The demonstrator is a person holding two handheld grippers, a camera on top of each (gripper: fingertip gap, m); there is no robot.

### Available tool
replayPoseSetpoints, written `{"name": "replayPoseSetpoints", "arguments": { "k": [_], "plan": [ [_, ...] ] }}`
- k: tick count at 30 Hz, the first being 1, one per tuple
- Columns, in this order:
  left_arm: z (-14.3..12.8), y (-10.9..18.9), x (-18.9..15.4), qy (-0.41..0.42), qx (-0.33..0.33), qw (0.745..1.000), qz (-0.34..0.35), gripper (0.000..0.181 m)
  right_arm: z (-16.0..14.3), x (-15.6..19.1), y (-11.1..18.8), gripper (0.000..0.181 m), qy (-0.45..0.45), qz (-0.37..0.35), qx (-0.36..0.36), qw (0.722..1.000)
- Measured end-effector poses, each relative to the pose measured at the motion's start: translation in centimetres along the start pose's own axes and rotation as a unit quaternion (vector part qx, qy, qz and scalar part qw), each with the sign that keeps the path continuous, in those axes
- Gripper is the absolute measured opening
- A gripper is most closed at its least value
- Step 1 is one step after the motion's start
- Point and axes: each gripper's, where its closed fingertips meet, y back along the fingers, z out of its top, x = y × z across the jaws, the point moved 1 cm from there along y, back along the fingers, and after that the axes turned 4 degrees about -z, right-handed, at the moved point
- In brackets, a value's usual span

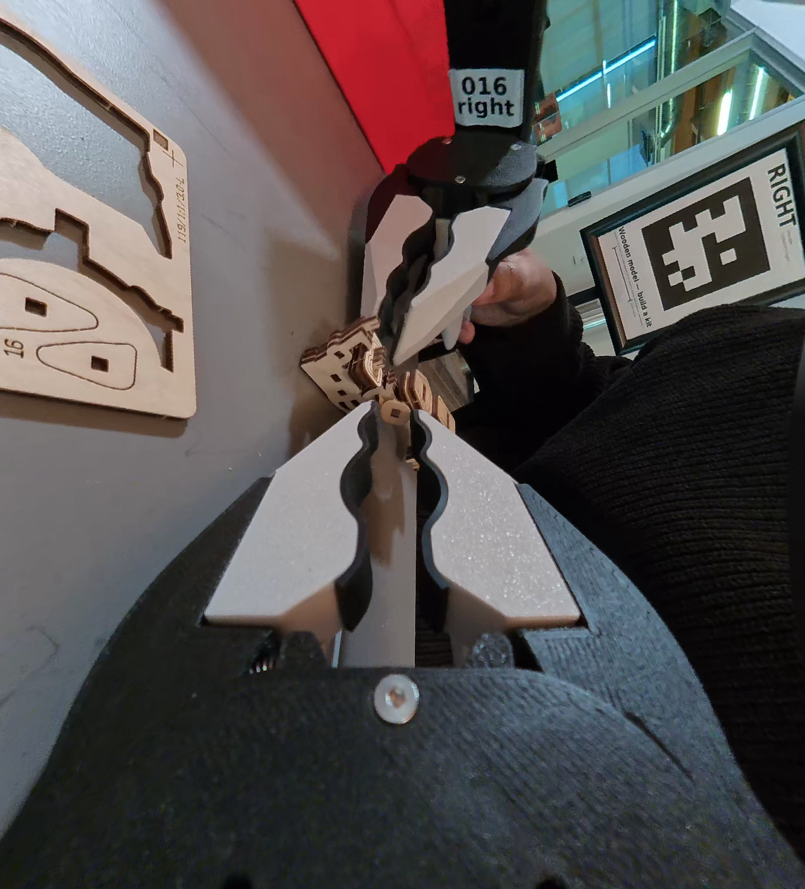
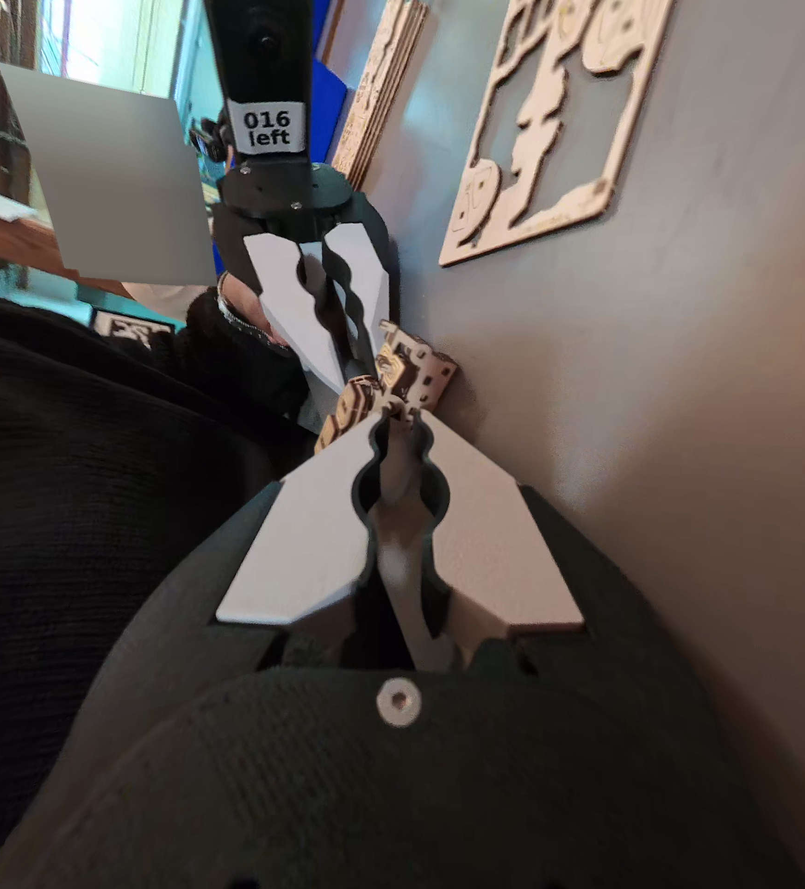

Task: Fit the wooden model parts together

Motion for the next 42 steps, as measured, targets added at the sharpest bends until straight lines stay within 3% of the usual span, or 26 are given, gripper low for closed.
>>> {"name": "replayPoseSetpoints", "arguments": {
  "k": [6, 12, 26, 42],
  "plan": [
    [0.2, 0.1, -0.1, 0.008, -0.004, 1.000, -0.013, 0.010, 0.1, 1.0, -0.3, 0.005, 0.126, -0.010, 0.019, 0.992],
    [0.4, 0.3, -0.2, 0.018, -0.009, 0.999, -0.025, 0.010, -0.2, 1.4, -0.5, 0.005, 0.194, -0.021, 0.032, 0.980],
    [0.4, 0.2, -0.2, 0.019, -0.009, 0.999, -0.026, 0.010, 0.0, 0.9, -0.3, 0.003, 0.374, -0.105, 0.036, 0.921],
    [0.3, 0.2, 0.0, 0.012, -0.007, 1.000, -0.014, 0.010, -0.4, 0.8, -0.9, 0.007, 0.449, -0.144, 0.040, 0.881]
  ]
}}
